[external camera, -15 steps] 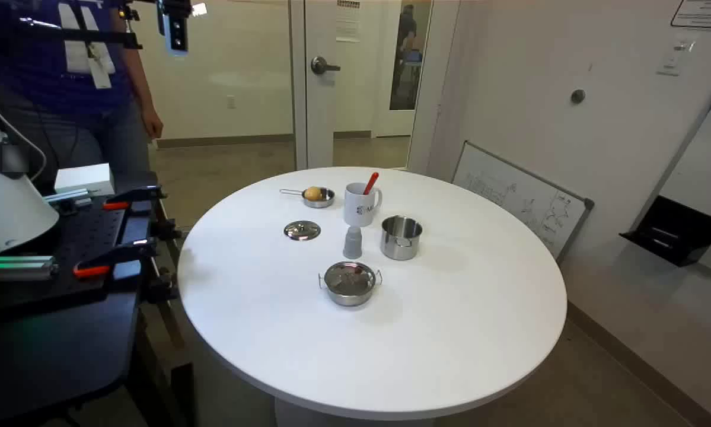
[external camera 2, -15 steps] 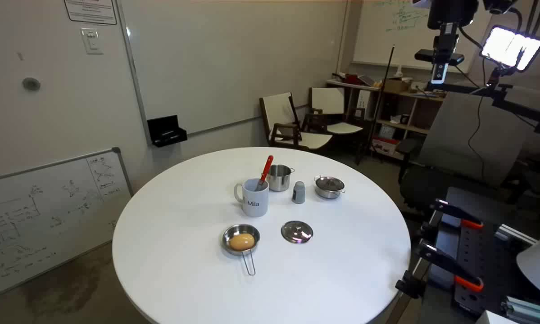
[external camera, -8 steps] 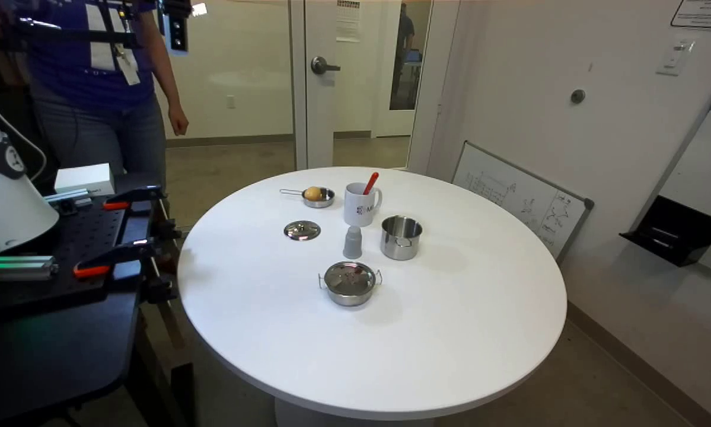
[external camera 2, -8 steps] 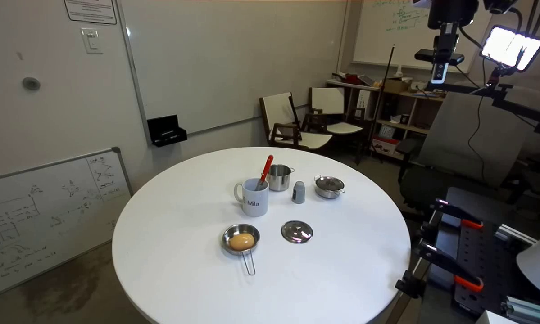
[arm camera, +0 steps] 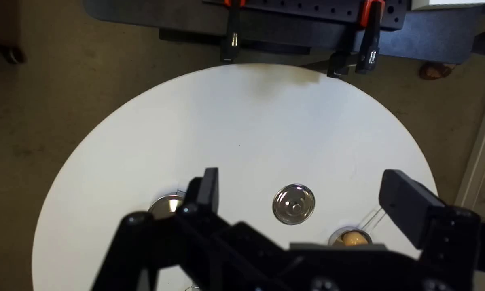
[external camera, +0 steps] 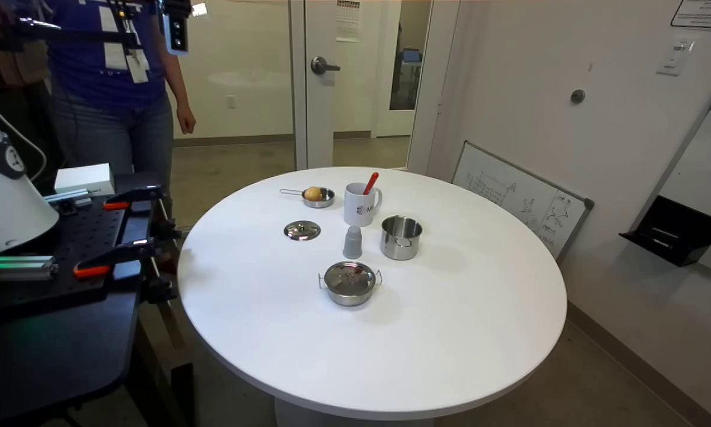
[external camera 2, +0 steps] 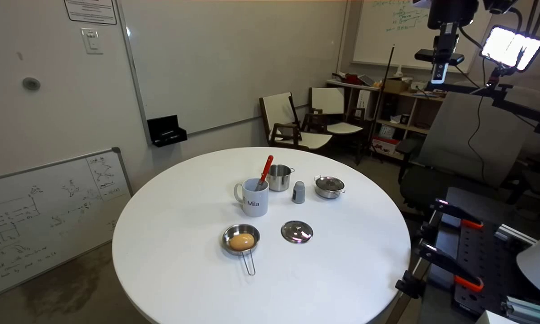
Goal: Remove the fork from the mug and put it on the table
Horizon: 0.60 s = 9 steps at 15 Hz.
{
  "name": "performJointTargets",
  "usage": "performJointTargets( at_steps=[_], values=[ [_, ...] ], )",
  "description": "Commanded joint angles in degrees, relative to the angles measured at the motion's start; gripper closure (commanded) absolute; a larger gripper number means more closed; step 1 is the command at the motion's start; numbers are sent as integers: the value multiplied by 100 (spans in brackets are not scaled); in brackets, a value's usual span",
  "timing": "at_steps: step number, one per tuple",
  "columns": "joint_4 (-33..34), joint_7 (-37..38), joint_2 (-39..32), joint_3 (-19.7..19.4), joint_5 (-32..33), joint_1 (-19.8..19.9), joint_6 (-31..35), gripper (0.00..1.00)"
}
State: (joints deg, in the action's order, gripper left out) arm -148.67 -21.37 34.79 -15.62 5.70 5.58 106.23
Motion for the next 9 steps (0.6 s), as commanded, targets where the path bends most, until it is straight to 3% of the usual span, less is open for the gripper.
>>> performJointTargets(
  at_steps=[1,9],
  values=[
    [14,-88,-20,57,-32,21,1,0],
    [206,-1589,-547,118,234,-552,417,0]
  ],
)
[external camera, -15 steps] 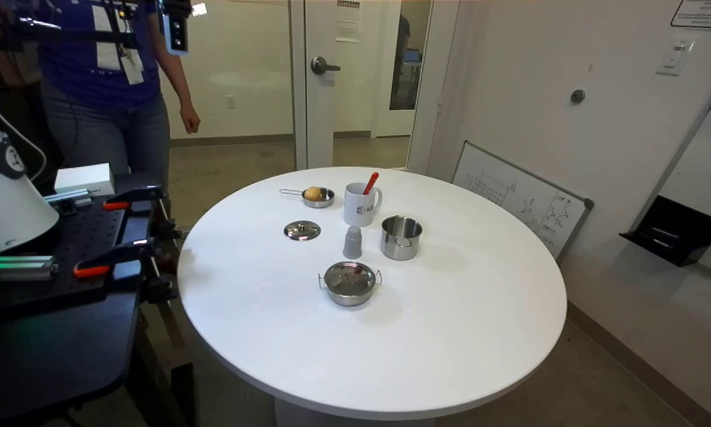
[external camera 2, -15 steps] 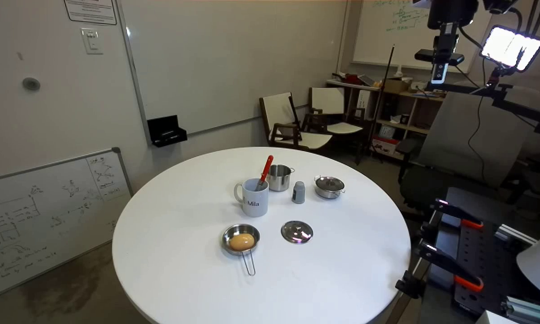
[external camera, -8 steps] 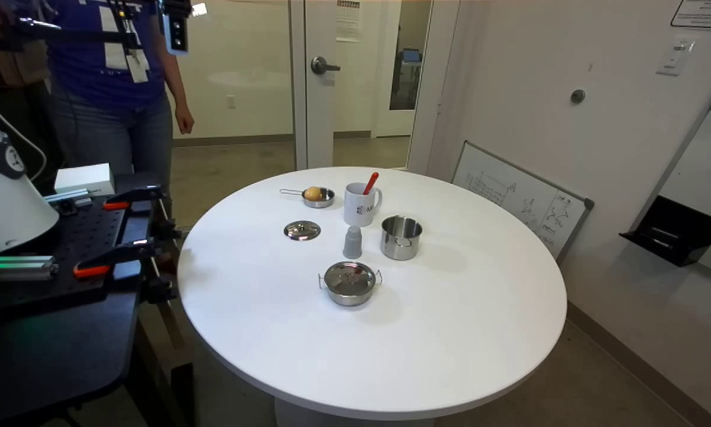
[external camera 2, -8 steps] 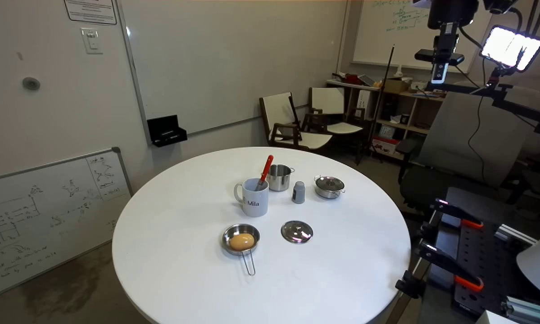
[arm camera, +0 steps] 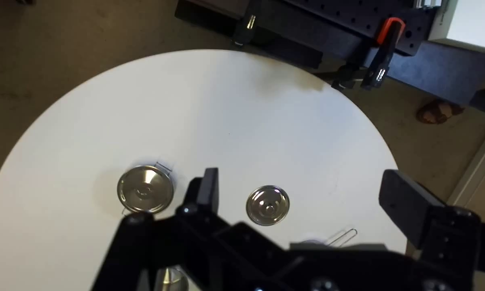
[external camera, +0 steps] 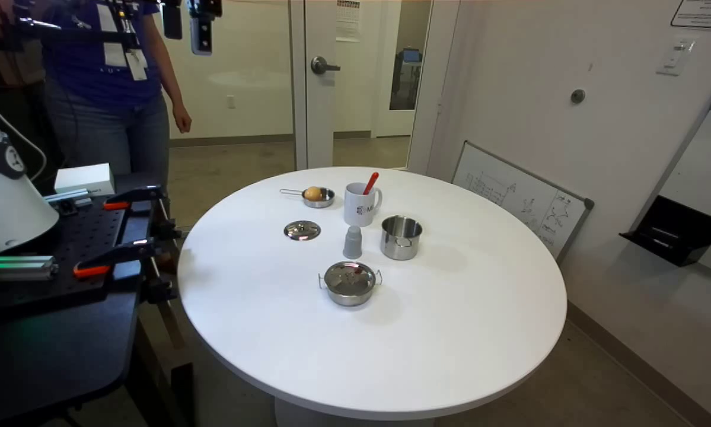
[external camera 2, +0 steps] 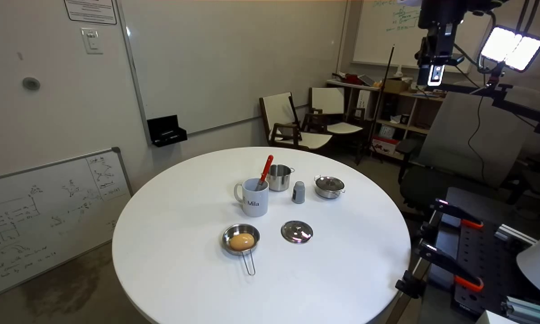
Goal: Remove the fork from the mug and put it on the table
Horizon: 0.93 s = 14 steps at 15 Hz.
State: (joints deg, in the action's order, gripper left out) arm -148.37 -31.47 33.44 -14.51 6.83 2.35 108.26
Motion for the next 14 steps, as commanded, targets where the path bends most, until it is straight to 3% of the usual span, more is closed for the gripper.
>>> performJointTargets(
  at_steps=[1,9,11,12,14],
  values=[
    [189,-804,-545,15,139,-293,338,0],
    [389,-2264,-2286,442,363,-596,2071,0],
    [508,-2662,-2537,596,449,-557,2175,0],
    [226,-2313,-2171,646,278,-436,2102,0],
    [370,-2499,-2444,733,326,-429,2155,0]
  ],
)
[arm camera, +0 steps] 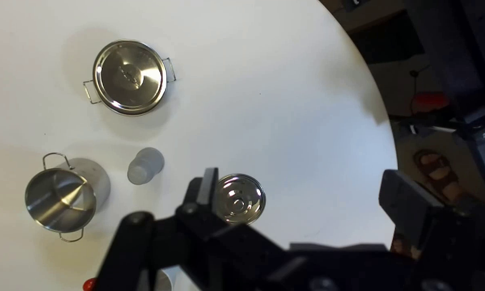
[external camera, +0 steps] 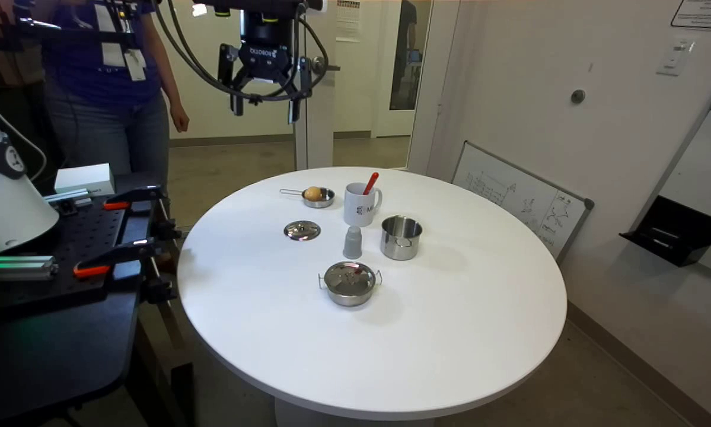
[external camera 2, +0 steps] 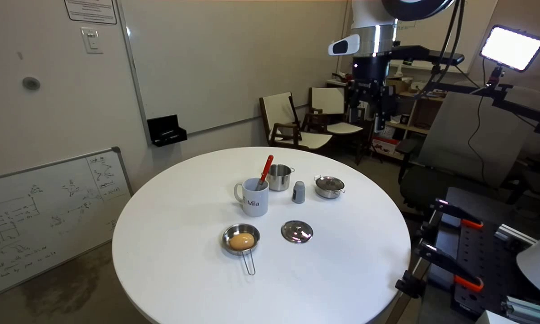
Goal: Remove the fork from the mug and put it on the table
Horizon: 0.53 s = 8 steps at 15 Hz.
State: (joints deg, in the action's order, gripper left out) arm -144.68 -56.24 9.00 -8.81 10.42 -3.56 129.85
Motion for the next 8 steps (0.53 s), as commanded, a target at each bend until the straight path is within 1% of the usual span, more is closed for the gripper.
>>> performJointTargets(
  at_steps=[1,4,5,8],
  values=[
    [46,-53,-56,175,-25,164,-4,0],
    [94,-110,-74,176,-19,172,-5,0],
    [124,-148,-124,200,79,185,69,0],
    [367,-716,-541,304,26,116,531,0]
  ],
)
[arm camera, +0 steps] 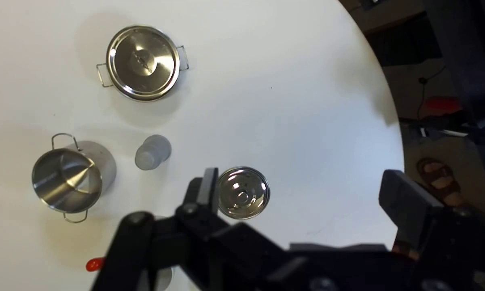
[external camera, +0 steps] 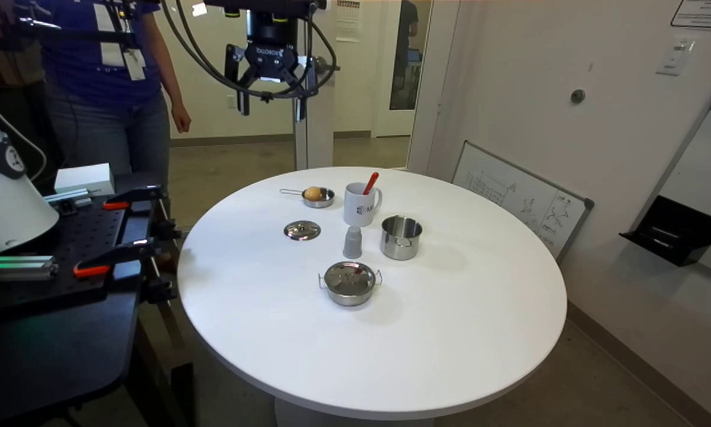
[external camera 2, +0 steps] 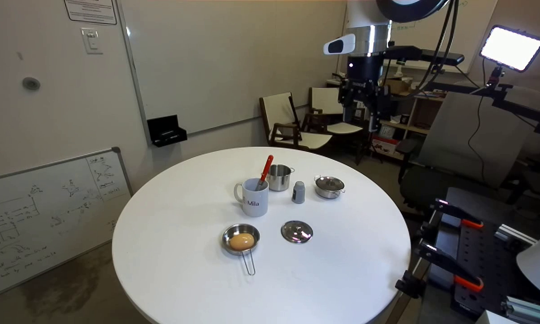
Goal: Remove the fork from the mug and put it on the table
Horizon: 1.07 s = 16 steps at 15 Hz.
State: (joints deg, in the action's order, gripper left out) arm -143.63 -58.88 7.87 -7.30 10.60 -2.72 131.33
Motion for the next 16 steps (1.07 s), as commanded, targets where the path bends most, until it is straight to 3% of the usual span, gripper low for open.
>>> performJointTargets(
  at_steps=[1,6,9,16],
  values=[
    [370,-727,-628,191,-62,5,603,0],
    [1077,-2209,-1690,540,-407,80,1242,0],
    [1589,-2836,-2336,770,-268,220,1457,0],
    [2755,-2937,-3440,872,297,313,1557,0]
  ],
)
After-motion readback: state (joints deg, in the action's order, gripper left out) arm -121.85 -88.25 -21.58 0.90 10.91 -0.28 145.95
